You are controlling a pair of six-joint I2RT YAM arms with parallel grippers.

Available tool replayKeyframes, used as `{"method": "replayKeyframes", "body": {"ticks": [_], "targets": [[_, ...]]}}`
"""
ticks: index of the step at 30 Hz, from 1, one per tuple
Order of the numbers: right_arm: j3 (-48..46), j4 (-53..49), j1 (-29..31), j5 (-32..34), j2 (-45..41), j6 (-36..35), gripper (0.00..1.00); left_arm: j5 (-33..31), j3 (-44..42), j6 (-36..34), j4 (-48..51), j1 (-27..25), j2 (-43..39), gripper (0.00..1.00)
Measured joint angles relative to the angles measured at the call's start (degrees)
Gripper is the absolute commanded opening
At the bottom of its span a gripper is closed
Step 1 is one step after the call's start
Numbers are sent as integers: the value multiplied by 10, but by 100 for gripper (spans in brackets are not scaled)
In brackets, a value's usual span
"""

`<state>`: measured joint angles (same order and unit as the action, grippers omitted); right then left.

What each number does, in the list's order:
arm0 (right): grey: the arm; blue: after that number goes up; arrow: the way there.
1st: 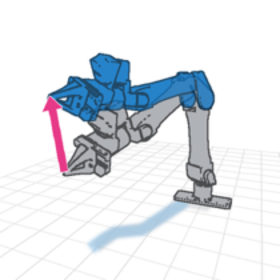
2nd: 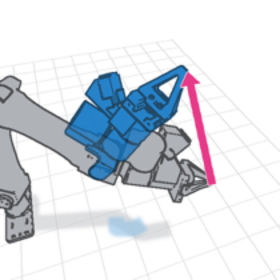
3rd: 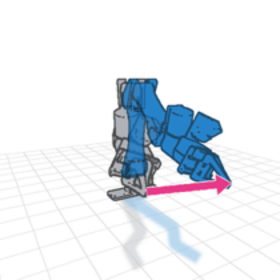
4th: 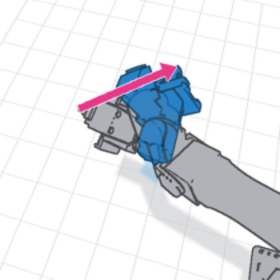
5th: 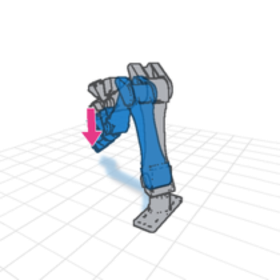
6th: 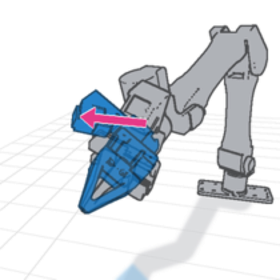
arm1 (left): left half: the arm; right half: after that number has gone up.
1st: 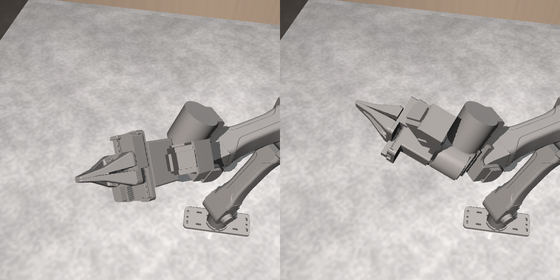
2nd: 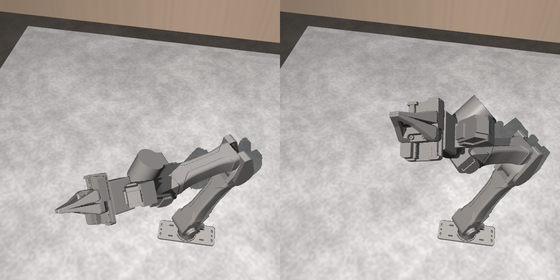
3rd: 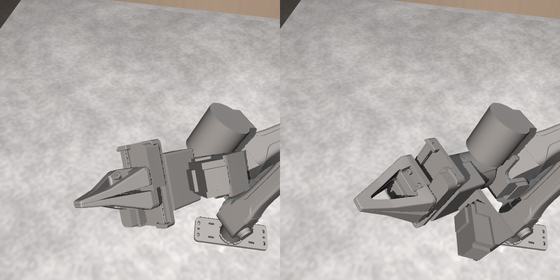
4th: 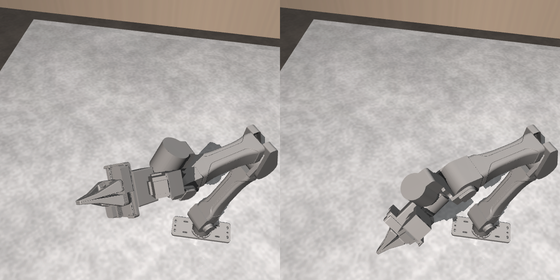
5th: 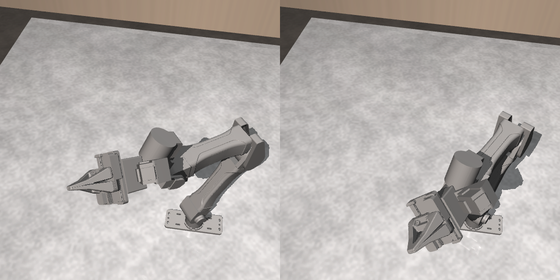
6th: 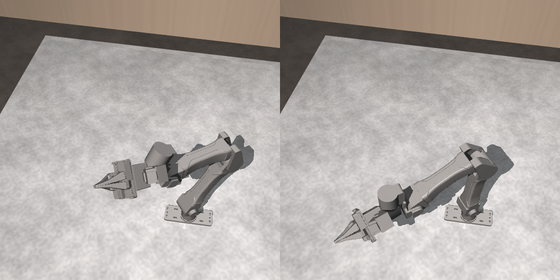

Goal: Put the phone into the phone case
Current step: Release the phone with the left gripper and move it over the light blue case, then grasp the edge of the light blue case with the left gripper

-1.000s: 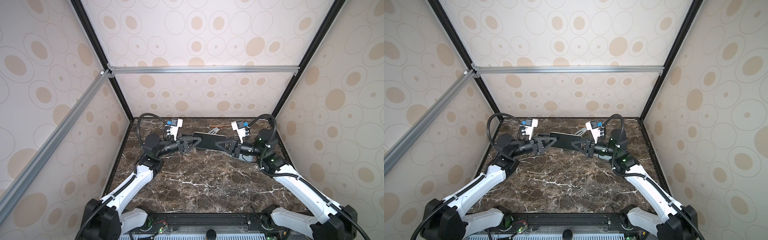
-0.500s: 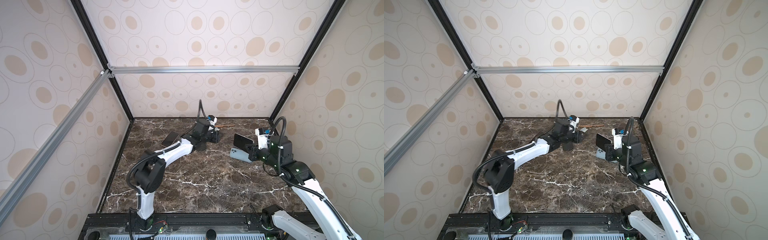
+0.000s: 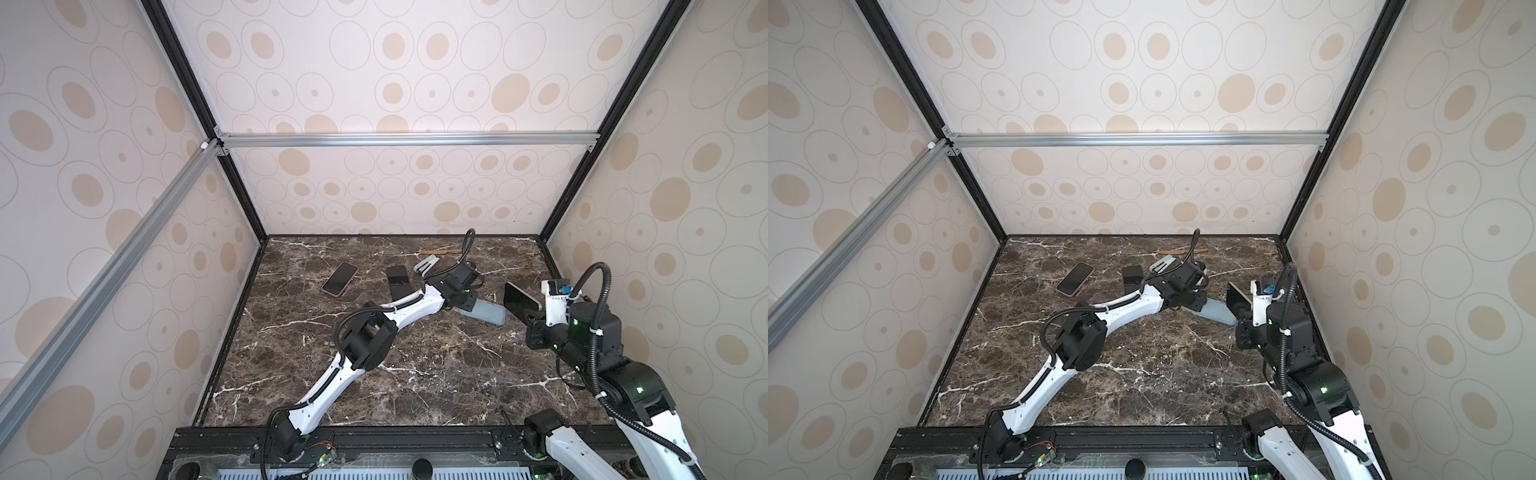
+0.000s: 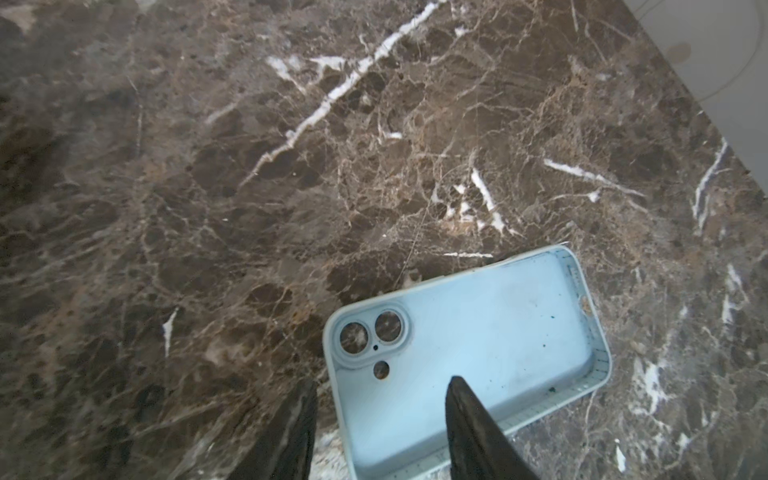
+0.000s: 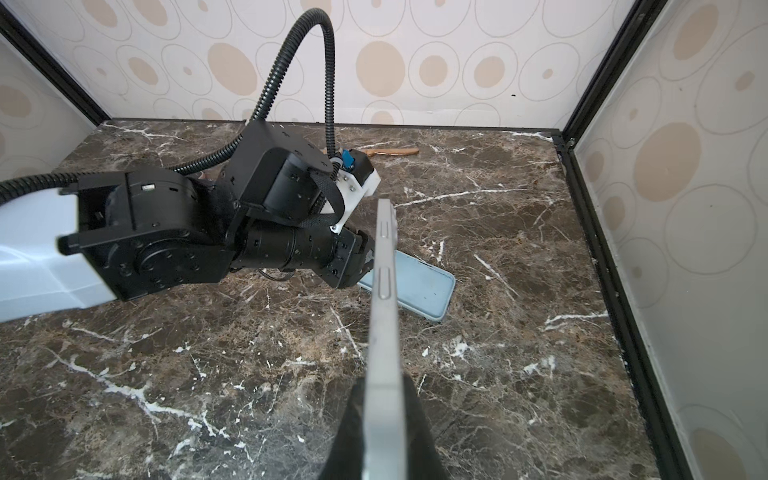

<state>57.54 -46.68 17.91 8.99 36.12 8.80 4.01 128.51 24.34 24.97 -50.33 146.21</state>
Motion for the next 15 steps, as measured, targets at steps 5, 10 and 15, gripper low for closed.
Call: {"method": "replayKeyframes", "body": {"ticks": [5,10,15], "targets": [[-2,-12,0,2,-5,-3,0,-11,4,0,23,-3,4,48],[-2,-19,0,0,-5,-2,0,-16,4,0,30,-3,8,46],[-2,-21,0,6,-11,-9,0,-13,5,0,30,-3,18,44]]}}
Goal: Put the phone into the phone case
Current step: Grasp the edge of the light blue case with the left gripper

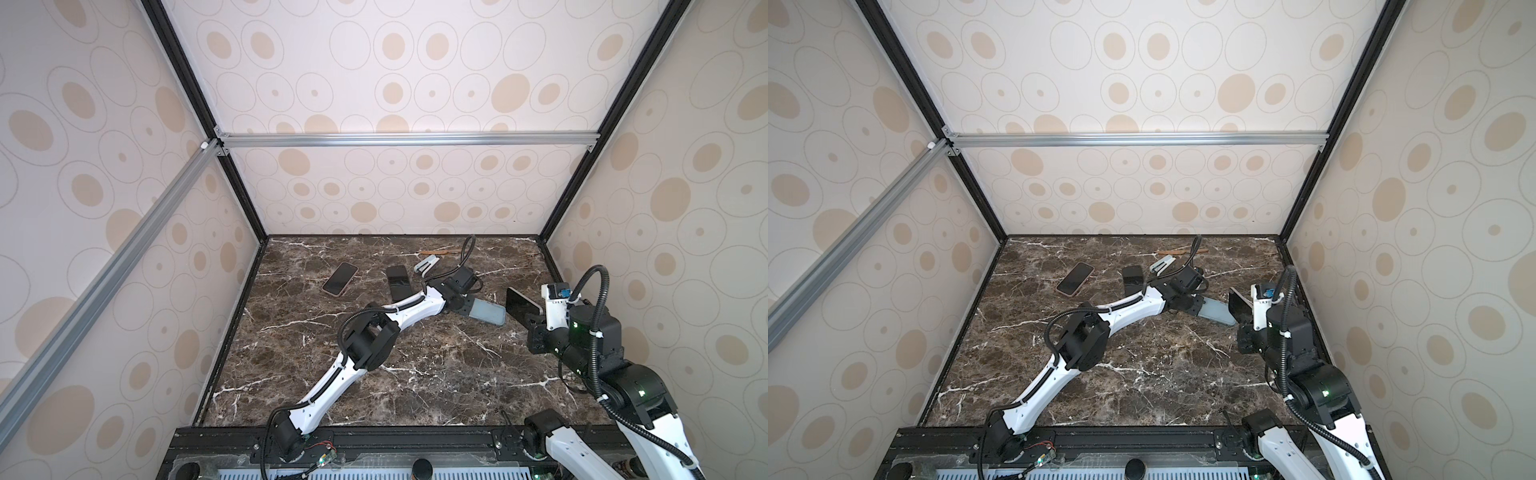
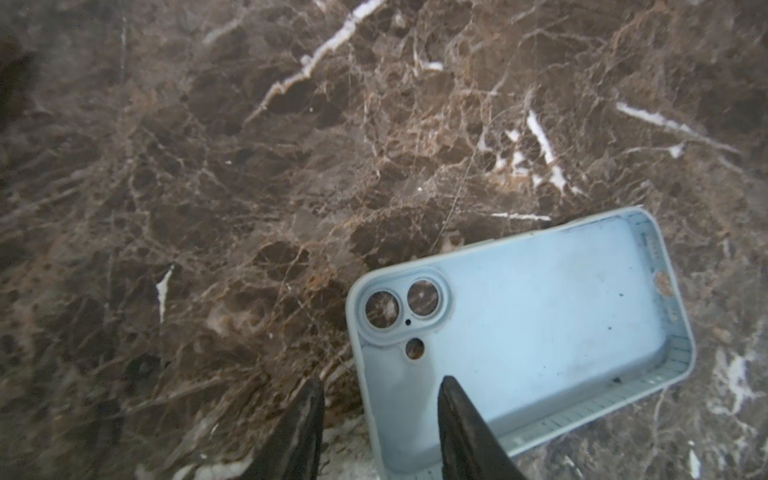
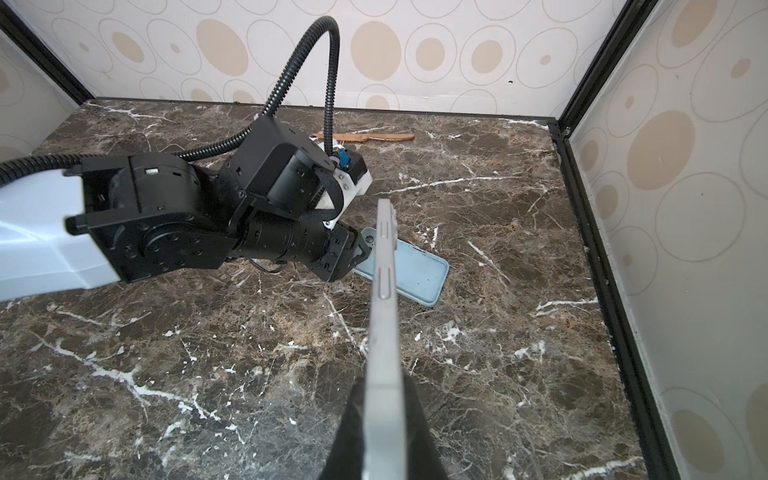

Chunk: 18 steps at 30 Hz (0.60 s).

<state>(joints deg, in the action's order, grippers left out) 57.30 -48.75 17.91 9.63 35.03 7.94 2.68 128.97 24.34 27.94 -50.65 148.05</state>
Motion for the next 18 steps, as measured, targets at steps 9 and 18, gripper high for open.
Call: {"method": "replayKeyframes", "body": {"ticks": [9,18], "targets": [[0,17,0,47,-50,-33,0,2,16,-2,17,-1,7,37],[-15,36,0,55,-44,-49,0,-32,40,3,52,-1,19,8]]}}
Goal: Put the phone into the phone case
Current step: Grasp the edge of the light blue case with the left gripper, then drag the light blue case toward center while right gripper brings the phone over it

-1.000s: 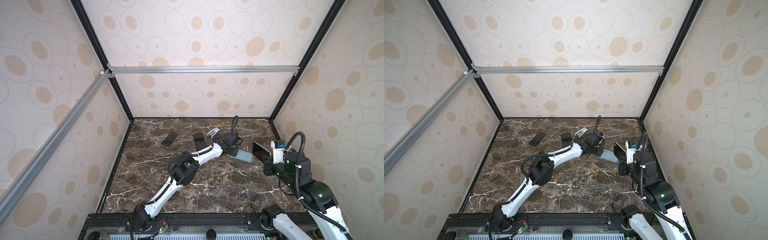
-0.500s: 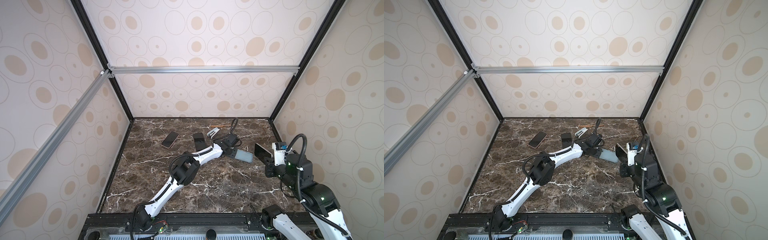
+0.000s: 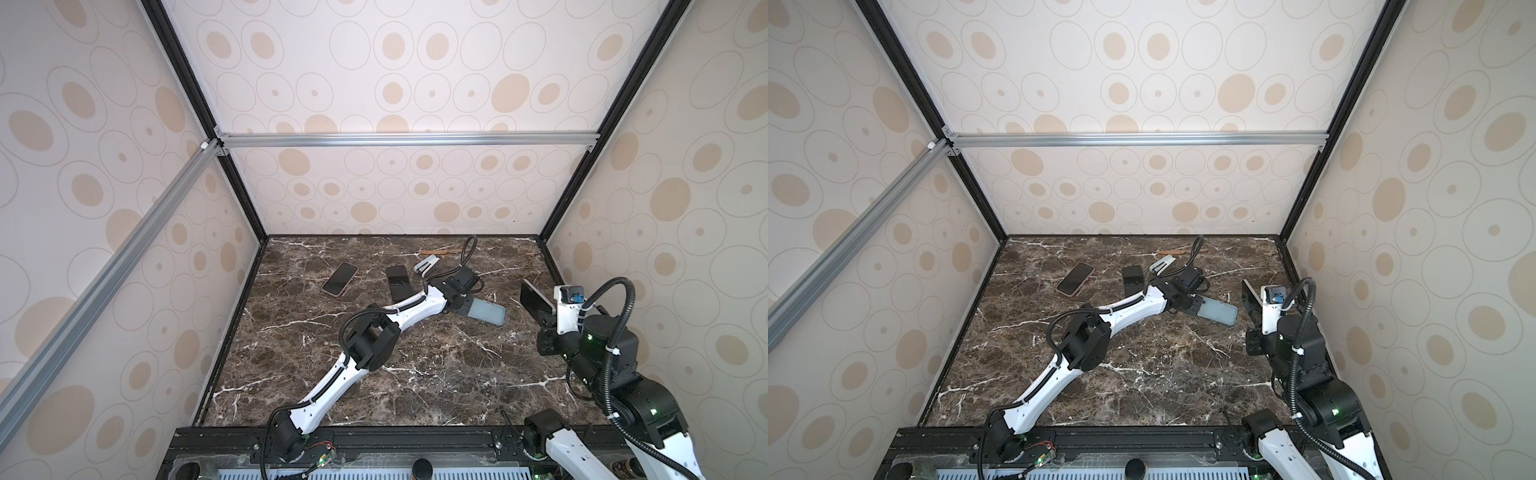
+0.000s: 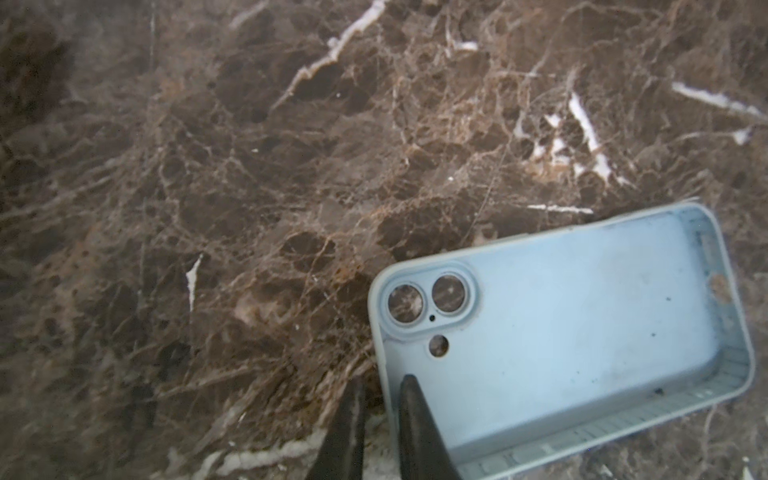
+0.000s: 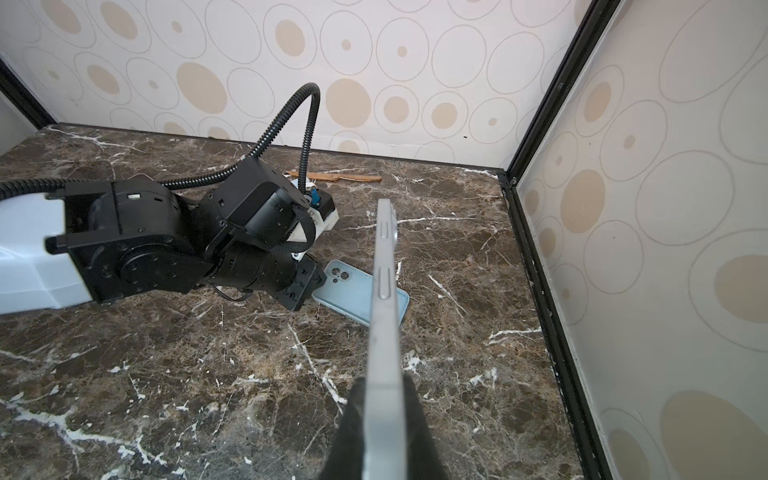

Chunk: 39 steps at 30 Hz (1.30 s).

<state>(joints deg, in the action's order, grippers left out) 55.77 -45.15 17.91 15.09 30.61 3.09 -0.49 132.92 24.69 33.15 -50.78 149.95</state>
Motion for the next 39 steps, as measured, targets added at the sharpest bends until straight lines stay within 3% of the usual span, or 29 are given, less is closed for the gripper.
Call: {"method": "replayKeyframes", "body": {"ticks": [5,10,20,24,30,39], "targets": [[-35,23,0,-11,19,1,0,-9,-9,8,3,0,-6,2],[-35,50,0,-49,74,21,0,-44,-106,10,7,-1,-68,0],[-30,68,0,-146,140,62,0,-95,-571,80,-85,0,-354,0],[-26,69,0,-197,175,82,0,-81,-690,119,-146,0,-430,18],[8,66,0,-270,243,106,0,-73,-732,141,-190,0,-456,43],[-3,73,0,-328,255,144,0,-54,-739,128,-240,15,-493,45]]}}
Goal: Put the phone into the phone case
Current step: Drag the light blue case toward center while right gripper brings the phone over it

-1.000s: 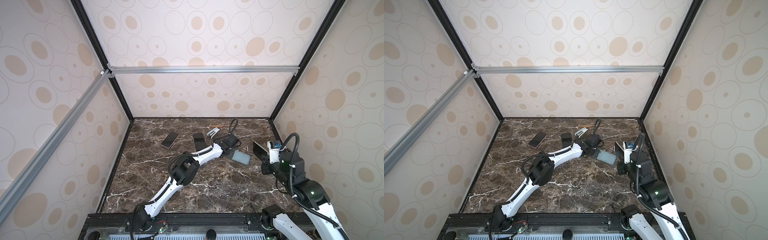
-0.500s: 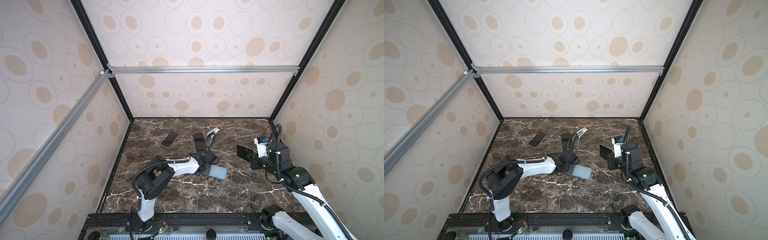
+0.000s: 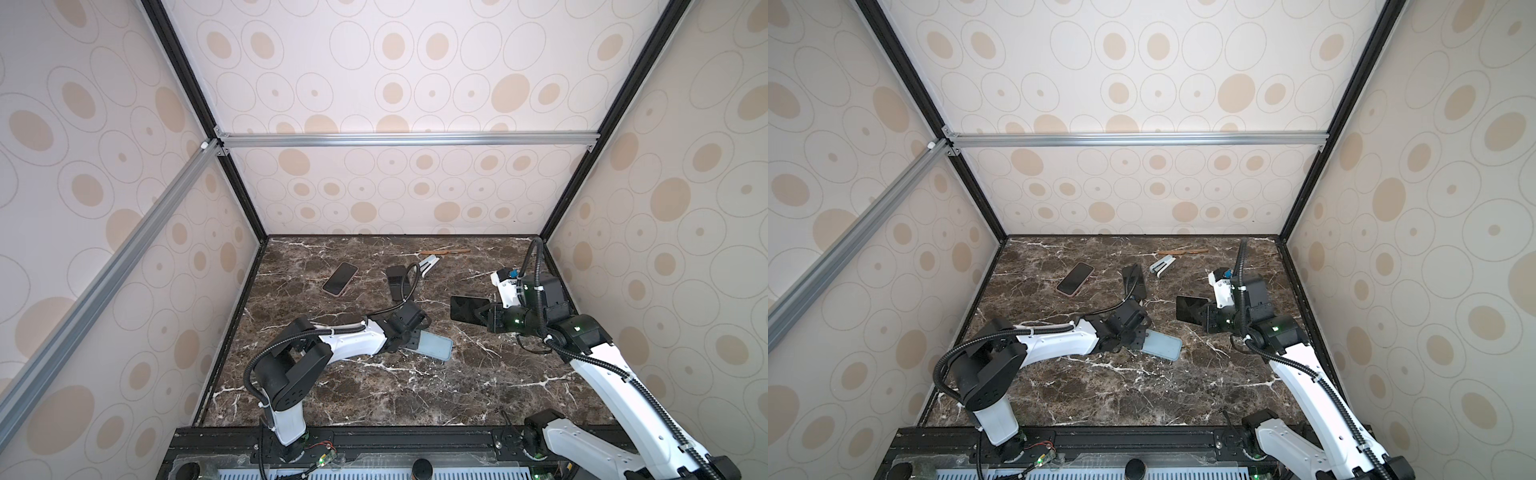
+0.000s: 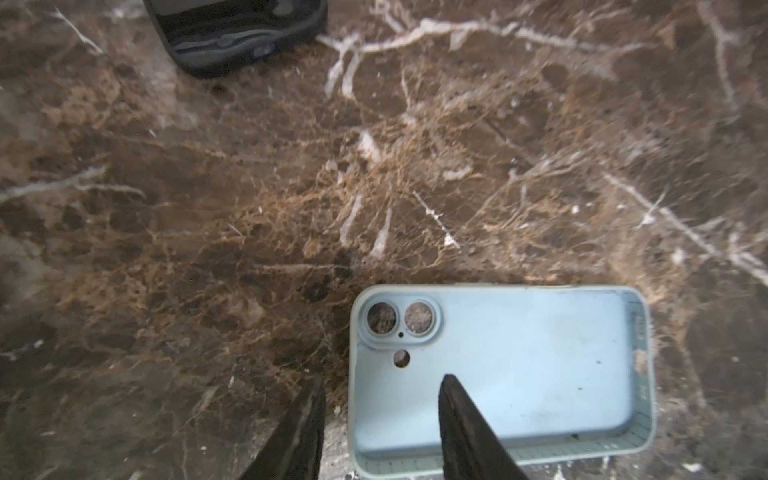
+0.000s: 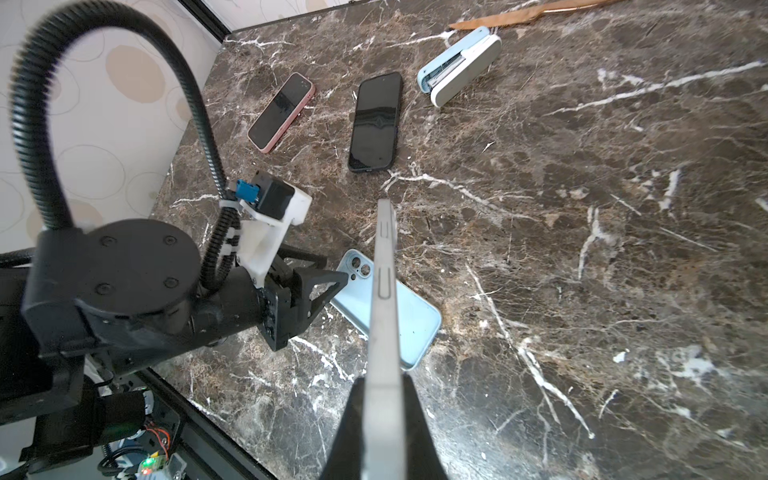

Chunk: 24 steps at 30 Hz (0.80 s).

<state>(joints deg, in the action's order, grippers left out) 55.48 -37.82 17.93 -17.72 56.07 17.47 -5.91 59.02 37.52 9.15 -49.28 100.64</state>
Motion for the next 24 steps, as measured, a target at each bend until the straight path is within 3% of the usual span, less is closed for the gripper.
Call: {"method": "replayKeyframes", "body": {"ticks": [7,13,19,24], "targets": [[-44,36,5,-52,61,60,0,28,-13,-13,-37,37,-41,45],[-102,70,63,-46,65,125,0,75,-11,-51,-55,91,-64,44],[-134,103,68,-40,65,173,0,104,21,-90,-61,123,-67,43],[-134,103,68,-32,79,181,0,109,-41,-91,-96,127,-105,43]]}}
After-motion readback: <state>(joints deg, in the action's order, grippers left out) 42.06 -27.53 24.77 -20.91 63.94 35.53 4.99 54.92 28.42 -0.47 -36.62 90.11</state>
